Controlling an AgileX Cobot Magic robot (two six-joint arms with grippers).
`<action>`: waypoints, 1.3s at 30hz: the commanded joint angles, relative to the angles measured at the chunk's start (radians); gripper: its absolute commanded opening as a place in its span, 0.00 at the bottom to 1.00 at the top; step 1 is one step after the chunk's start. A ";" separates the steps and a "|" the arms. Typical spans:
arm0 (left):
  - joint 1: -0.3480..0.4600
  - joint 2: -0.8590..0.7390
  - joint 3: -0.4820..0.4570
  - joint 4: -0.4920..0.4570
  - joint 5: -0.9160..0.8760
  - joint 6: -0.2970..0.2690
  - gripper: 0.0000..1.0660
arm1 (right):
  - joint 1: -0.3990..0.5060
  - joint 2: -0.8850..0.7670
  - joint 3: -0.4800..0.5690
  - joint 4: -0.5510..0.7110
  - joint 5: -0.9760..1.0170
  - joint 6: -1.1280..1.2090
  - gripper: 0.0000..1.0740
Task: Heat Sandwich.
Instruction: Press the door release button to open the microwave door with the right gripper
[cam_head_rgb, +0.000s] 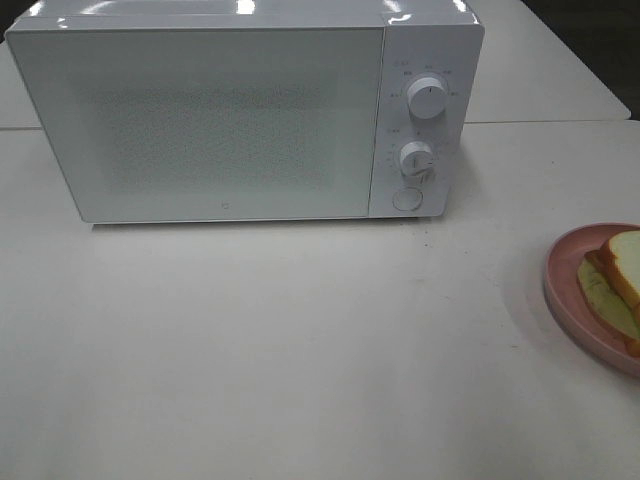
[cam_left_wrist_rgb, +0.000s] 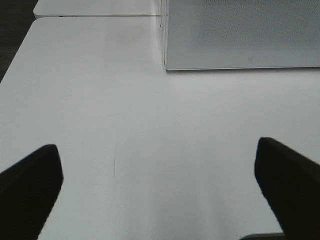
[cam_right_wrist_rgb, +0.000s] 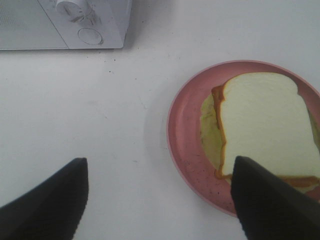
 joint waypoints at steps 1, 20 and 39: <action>0.002 -0.029 0.003 -0.002 -0.003 -0.009 0.95 | -0.007 0.066 -0.006 0.018 -0.084 0.000 0.71; 0.002 -0.029 0.003 -0.002 -0.003 -0.009 0.95 | -0.004 0.306 0.068 0.085 -0.418 0.000 0.71; 0.002 -0.029 0.003 -0.002 -0.003 -0.009 0.95 | 0.209 0.310 0.222 0.112 -0.888 0.000 0.71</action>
